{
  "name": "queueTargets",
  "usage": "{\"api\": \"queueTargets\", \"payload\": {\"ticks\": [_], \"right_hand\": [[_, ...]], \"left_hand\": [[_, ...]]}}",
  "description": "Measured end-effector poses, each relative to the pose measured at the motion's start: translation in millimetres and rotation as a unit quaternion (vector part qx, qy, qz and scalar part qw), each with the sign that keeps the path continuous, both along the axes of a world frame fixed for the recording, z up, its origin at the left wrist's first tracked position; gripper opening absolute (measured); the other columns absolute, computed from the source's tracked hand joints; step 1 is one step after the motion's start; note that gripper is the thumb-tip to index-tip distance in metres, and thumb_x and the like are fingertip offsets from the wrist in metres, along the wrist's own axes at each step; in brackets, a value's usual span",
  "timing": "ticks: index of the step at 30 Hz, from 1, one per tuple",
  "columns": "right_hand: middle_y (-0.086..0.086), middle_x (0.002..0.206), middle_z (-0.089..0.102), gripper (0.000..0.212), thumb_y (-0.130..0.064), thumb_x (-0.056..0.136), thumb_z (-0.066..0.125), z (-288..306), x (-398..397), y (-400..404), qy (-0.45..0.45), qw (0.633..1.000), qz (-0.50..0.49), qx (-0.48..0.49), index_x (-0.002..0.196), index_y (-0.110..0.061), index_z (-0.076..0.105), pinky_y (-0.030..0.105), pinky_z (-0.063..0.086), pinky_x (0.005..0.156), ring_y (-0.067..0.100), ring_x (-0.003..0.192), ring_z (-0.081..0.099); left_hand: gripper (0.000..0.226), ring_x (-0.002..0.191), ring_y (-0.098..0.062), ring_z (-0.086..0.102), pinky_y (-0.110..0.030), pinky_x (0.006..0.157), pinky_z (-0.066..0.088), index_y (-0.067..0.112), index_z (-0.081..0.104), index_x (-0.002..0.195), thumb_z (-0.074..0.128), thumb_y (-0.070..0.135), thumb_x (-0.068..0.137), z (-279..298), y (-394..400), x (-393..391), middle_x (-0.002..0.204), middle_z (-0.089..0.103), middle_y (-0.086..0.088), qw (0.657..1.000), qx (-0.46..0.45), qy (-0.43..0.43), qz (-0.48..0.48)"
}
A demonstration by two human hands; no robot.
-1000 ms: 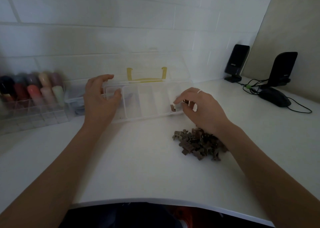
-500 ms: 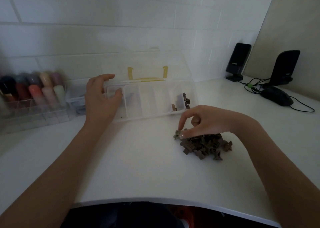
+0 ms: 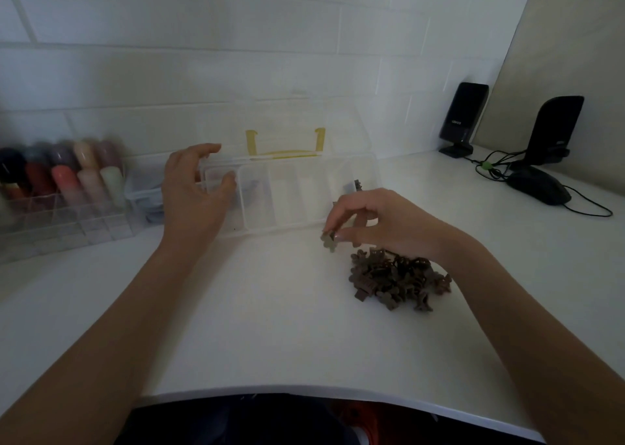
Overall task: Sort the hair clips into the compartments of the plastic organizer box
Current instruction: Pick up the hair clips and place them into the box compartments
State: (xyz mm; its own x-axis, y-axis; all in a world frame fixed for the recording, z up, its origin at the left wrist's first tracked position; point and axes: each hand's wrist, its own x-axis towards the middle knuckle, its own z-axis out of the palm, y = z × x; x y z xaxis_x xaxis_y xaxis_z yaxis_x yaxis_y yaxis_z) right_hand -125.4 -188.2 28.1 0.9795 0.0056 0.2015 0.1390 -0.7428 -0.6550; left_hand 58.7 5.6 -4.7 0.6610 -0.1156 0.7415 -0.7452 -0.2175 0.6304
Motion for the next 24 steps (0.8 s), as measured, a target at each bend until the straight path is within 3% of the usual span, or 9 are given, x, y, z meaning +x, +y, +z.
{"api": "queueTargets", "payload": {"ticks": [3,7,9,13,16,19,21,24], "right_hand": [[0.002,0.083,0.072,0.012,0.002,0.085,0.063,-2.6,1.7,-0.3,-0.014,0.999,-0.013,0.049,0.090,-0.006,0.071,0.025,0.056,0.067,0.014,0.076,0.068],[0.002,0.082,0.073,0.010,-0.004,0.085,0.065,-5.8,3.7,-4.4,-0.067,0.993,-0.071,0.062,0.090,-0.011,0.069,0.033,0.056,0.057,0.023,0.072,0.067],[0.003,0.079,0.071,0.010,-0.003,0.084,0.065,-4.8,4.1,-5.4,-0.130,0.983,-0.112,0.068,0.088,-0.011,0.069,0.028,0.054,0.051,0.022,0.069,0.064],[-0.008,0.080,0.069,0.014,0.002,0.083,0.063,-1.7,6.5,-3.7,-0.262,0.943,-0.192,0.068,0.086,-0.009,0.070,0.025,0.057,0.066,0.009,0.074,0.064],[-0.008,0.103,0.070,0.027,0.003,0.086,0.059,-5.4,7.5,-3.8,-0.233,0.951,-0.201,0.031,0.100,-0.016,0.072,0.014,0.053,0.079,0.006,0.092,0.065],[-0.006,0.130,0.055,0.038,0.005,0.088,0.052,-13.3,8.4,-3.8,-0.165,0.972,-0.157,-0.064,0.118,-0.015,0.066,0.002,0.041,0.083,0.001,0.109,0.055],[-0.002,0.126,0.060,0.036,0.003,0.089,0.051,-13.1,8.4,-3.5,-0.175,0.969,-0.161,-0.069,0.116,-0.015,0.068,0.000,0.039,0.078,0.003,0.104,0.058],[-0.003,0.092,0.072,0.023,-0.008,0.088,0.058,-4.7,3.5,-4.0,-0.168,0.968,-0.178,-0.063,0.098,-0.021,0.075,0.009,0.042,0.064,0.002,0.069,0.056]], "left_hand": [[0.040,0.100,-0.005,0.047,-0.019,0.083,0.038,0.017,0.061,0.113,0.060,0.020,0.073,0.4,0.0,-1.1,0.111,0.051,0.002,1.000,-0.003,0.003,0.001],[0.039,0.101,-0.006,0.048,-0.013,0.081,0.038,0.018,0.060,0.114,0.061,0.019,0.075,-0.2,0.8,0.1,0.113,0.054,-0.005,1.000,0.003,0.002,0.000],[0.039,0.102,-0.006,0.048,-0.007,0.081,0.036,0.018,0.060,0.114,0.061,0.020,0.075,-0.1,0.9,0.5,0.117,0.056,-0.009,1.000,0.003,0.004,-0.003],[0.040,0.103,-0.008,0.049,-0.006,0.080,0.035,0.016,0.061,0.113,0.061,0.020,0.074,1.0,0.6,-1.5,0.114,0.054,-0.004,1.000,-0.001,0.004,-0.002],[0.038,0.101,-0.005,0.047,-0.001,0.078,0.032,0.016,0.061,0.114,0.063,0.014,0.076,0.8,0.4,-2.1,0.113,0.053,-0.002,1.000,0.001,0.000,0.006],[0.037,0.101,-0.004,0.046,0.000,0.078,0.032,0.016,0.061,0.114,0.066,0.009,0.078,-0.2,1.2,-1.7,0.118,0.055,-0.009,1.000,0.004,0.002,0.010],[0.037,0.102,-0.005,0.047,-0.001,0.079,0.033,0.016,0.060,0.114,0.065,0.011,0.078,-0.1,1.1,-1.3,0.119,0.055,-0.010,1.000,0.002,0.001,0.006],[0.038,0.102,-0.002,0.046,-0.001,0.080,0.033,0.017,0.060,0.113,0.063,0.016,0.075,0.0,1.3,-0.4,0.119,0.055,-0.010,1.000,0.001,-0.002,0.002]]}}
